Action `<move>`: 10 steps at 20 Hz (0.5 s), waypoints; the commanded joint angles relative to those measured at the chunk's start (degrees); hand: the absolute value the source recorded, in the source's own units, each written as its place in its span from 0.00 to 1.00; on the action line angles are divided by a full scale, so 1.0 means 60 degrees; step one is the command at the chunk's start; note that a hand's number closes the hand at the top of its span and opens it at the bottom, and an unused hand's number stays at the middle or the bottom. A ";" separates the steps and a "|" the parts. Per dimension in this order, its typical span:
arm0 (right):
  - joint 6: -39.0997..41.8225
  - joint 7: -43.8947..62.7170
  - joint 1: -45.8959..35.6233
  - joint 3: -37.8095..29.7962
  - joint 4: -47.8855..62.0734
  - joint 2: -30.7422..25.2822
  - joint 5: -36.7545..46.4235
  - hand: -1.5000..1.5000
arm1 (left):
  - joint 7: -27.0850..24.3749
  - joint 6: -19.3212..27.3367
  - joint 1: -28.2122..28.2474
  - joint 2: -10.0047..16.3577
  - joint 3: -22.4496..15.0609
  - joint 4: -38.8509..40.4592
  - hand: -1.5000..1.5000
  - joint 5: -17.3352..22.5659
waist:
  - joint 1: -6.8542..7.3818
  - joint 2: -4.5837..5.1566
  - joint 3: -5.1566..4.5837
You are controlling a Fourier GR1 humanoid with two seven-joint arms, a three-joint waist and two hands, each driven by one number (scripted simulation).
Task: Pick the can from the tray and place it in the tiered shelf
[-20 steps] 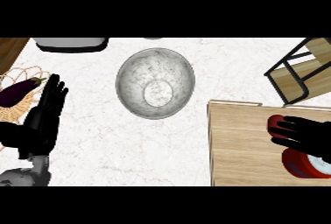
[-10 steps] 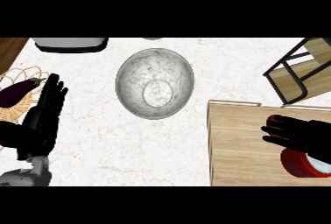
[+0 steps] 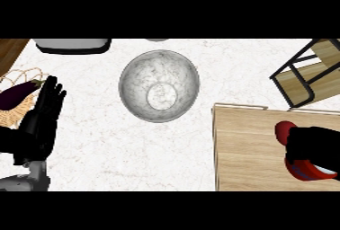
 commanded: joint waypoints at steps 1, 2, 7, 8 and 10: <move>-0.0354 -0.0594 0.0113 -0.0164 -0.0100 0.0247 0.0074 1.00 | 0.0121 0.0181 -0.0170 -0.0338 -0.0218 0.0075 0.50 -0.0445 | -0.0051 0.0069 0.0107; -0.0824 0.0285 0.0821 -0.0440 0.0361 0.0627 0.0109 1.00 | 0.0048 -0.0001 -0.0144 -0.0184 -0.0103 0.0090 0.50 -0.0282 | -0.0106 0.0066 0.0110; -0.0571 0.2097 0.1313 -0.3211 0.2759 0.1197 -0.1652 1.00 | -0.0169 0.0284 0.0322 -0.0227 0.0098 -0.0012 0.50 -0.0229 | -0.0439 0.0109 0.0158; -0.0823 0.2178 0.1347 -0.3402 0.2969 0.1332 -0.1705 1.00 | 0.0000 0.0216 0.0157 -0.0219 -0.0024 -0.0076 0.50 -0.0240 | -0.0356 0.0118 0.0158; -0.1028 0.1905 0.1129 -0.3902 0.3548 0.1209 -0.1984 1.00 | -0.0298 0.0065 0.0042 -0.0260 0.0018 0.0298 0.50 -0.0197 | -0.0175 0.0154 0.0130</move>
